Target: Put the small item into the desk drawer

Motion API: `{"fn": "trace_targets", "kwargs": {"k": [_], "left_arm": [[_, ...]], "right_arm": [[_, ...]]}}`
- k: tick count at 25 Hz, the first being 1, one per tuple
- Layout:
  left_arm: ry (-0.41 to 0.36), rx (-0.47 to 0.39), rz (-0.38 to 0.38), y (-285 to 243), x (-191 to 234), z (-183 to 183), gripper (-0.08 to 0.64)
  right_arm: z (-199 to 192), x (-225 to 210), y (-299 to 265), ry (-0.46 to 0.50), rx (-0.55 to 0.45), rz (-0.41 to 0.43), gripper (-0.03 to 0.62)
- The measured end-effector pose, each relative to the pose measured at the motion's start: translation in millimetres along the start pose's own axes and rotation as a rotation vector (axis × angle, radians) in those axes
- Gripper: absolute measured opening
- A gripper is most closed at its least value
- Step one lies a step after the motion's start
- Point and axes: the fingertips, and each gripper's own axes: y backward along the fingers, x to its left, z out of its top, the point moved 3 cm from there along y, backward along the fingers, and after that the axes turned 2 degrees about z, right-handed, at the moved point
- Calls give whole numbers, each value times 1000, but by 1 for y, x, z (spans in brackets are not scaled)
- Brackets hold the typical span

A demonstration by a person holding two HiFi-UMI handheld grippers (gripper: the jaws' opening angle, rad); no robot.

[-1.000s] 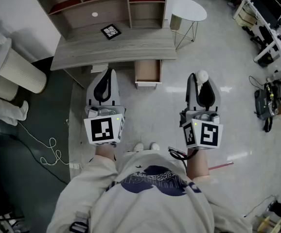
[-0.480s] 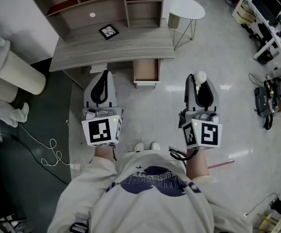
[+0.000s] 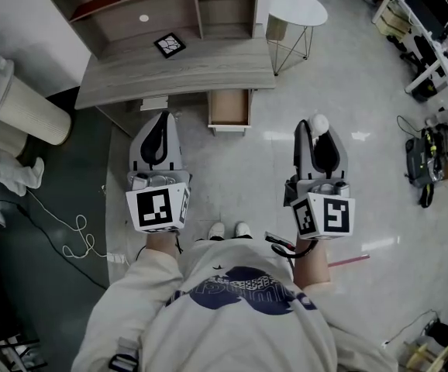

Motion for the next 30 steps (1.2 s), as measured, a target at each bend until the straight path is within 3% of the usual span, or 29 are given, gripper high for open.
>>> {"fn": "trace_targets", "kwargs": {"k": [8, 14, 25, 30], "left_arm": [[-34, 52, 31, -10, -19, -8, 8], [-47, 89, 35, -36, -6, -28, 8], [-1, 58, -31, -163, 63, -68, 8], [21, 41, -108, -230, 95, -86, 8]], "right_arm": [[-15, -21, -10, 16, 27, 85, 130], [-36, -25, -43, 9, 49, 102, 130], [-80, -14, -155, 35, 104, 53, 130], [-100, -2, -210, 53, 125, 3, 130]]}}
